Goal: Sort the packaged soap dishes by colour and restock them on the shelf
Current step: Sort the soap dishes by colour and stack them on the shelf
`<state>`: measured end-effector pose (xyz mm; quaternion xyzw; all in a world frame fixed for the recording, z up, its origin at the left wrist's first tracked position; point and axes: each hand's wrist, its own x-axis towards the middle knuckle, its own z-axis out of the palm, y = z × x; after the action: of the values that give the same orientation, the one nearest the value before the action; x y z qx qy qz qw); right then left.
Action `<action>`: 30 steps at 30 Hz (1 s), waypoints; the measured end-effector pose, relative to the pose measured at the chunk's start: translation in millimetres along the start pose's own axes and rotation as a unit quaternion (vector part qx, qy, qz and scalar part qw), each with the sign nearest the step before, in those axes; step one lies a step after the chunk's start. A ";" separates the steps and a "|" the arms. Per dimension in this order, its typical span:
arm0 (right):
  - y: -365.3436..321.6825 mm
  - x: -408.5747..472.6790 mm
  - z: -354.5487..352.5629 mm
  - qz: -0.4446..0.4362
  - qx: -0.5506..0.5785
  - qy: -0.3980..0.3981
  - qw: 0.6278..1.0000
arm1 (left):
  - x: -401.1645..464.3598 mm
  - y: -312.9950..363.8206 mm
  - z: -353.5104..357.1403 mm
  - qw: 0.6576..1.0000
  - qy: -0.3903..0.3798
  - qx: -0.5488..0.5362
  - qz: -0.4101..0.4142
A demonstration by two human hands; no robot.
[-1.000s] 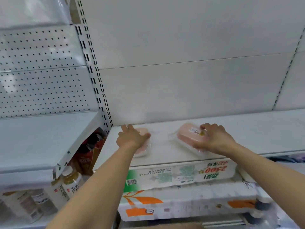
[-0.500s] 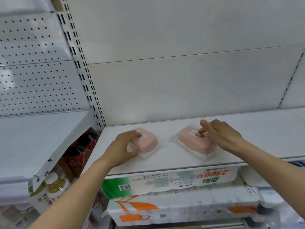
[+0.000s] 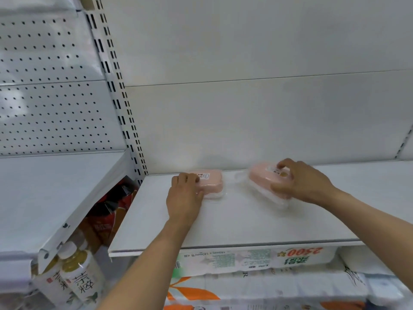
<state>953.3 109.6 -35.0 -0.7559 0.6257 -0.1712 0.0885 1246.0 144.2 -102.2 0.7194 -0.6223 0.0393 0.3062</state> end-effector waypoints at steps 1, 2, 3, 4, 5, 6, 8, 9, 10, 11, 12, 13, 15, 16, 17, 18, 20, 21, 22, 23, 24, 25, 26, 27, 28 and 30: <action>-5.3 7.4 -1.7 -0.009 0.041 0.020 0.999 | 4.0 -0.4 -0.1 1.000 -0.011 0.001 -0.003; -13.0 15.3 -3.9 -0.021 0.084 0.034 0.996 | 7.6 -1.0 -0.2 1.000 -0.020 0.000 -0.004; -22.6 24.2 -6.0 -0.041 0.122 0.043 0.991 | 10.7 -1.8 0.1 1.000 -0.029 -0.003 -0.004; -33.7 34.3 -6.9 -0.068 0.147 0.048 0.986 | 13.1 -2.8 0.6 0.999 -0.035 -0.005 -0.002; -45.7 45.3 -6.9 -0.095 0.158 0.048 0.982 | 14.8 -4.0 1.5 0.999 -0.042 -0.007 0.002; -58.7 56.3 -5.8 -0.121 0.160 0.045 0.979 | 15.7 -4.6 2.7 0.999 -0.047 -0.008 0.005; -84.4 79.0 1.0 -0.166 0.150 0.033 0.974 | 16.2 -4.3 4.4 0.999 -0.053 -0.011 0.005; -97.0 88.7 5.6 -0.184 0.147 0.022 0.972 | 16.1 -3.3 4.8 0.999 -0.053 -0.011 0.003; -108.5 97.3 11.0 -0.197 0.146 0.009 0.969 | 15.6 -2.3 4.9 0.999 -0.052 -0.005 0.003; -119.0 103.1 15.3 -0.208 0.143 -0.007 0.968 | 15.0 -1.5 4.8 0.999 -0.051 0.004 0.006; -126.9 107.7 19.7 -0.217 0.136 -0.023 0.967 | 14.4 -1.3 4.5 0.999 -0.050 0.013 0.011; -131.7 112.2 24.4 -0.224 0.126 -0.041 0.965 | 13.5 -1.5 3.9 0.999 -0.047 0.014 0.012; -134.7 119.3 32.3 -0.229 0.111 -0.082 0.963 | 10.9 -3.3 3.0 0.999 -0.036 0.007 0.008; -134.2 121.4 35.0 -0.228 0.109 -0.104 0.962 | 9.2 -4.6 2.8 1.000 -0.030 0.003 0.007; -133.0 122.5 37.2 -0.223 0.109 -0.125 0.961 | 7.2 -5.8 2.7 1.000 -0.027 0.002 0.009; -132.1 122.6 38.8 -0.218 0.113 -0.139 0.959 | 5.7 -6.9 2.6 1.000 -0.026 0.002 0.013; -131.2 122.1 41.3 -0.213 0.115 -0.142 0.960 | 3.4 -8.0 1.5 0.999 -0.034 0.004 0.020; -131.3 121.8 42.5 -0.214 0.108 -0.140 0.961 | 2.8 -8.5 1.2 0.999 -0.040 0.008 0.023; -131.8 120.6 43.3 -0.217 0.095 -0.138 0.962 | 2.3 -8.5 0.6 0.999 -0.047 0.013 0.025; -132.3 119.5 44.2 -0.217 0.075 -0.137 0.964 | 2.0 -8.2 -0.5 0.998 -0.054 0.017 0.028; -132.8 118.4 45.2 -0.216 0.051 -0.133 0.966 | 1.6 -7.6 -2.1 0.997 -0.060 0.020 0.032; -133.4 115.7 45.5 -0.209 0.028 -0.128 0.969 | 0.9 -7.0 -4.7 0.997 -0.068 0.024 0.038; -134.7 110.4 44.9 -0.201 0.010 -0.117 0.973 | -0.5 -7.0 -8.4 0.996 -0.078 0.029 0.044; -136.7 102.4 43.2 -0.196 -0.003 -0.098 0.976 | -2.4 -7.6 -13.2 0.995 -0.088 0.032 0.047; -138.3 90.9 41.0 -0.197 -0.005 -0.073 0.978 | -5.9 -9.0 -18.4 0.994 -0.091 0.034 0.048; -138.2 60.6 36.7 -0.210 0.003 -0.009 0.978 | -16.3 -11.7 -29.3 0.995 -0.075 0.044 0.055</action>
<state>1103.0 75.3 -11.9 -0.8719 0.4512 -0.1812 0.0586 1262.6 173.2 -90.2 0.6980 -0.6796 0.0293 0.2240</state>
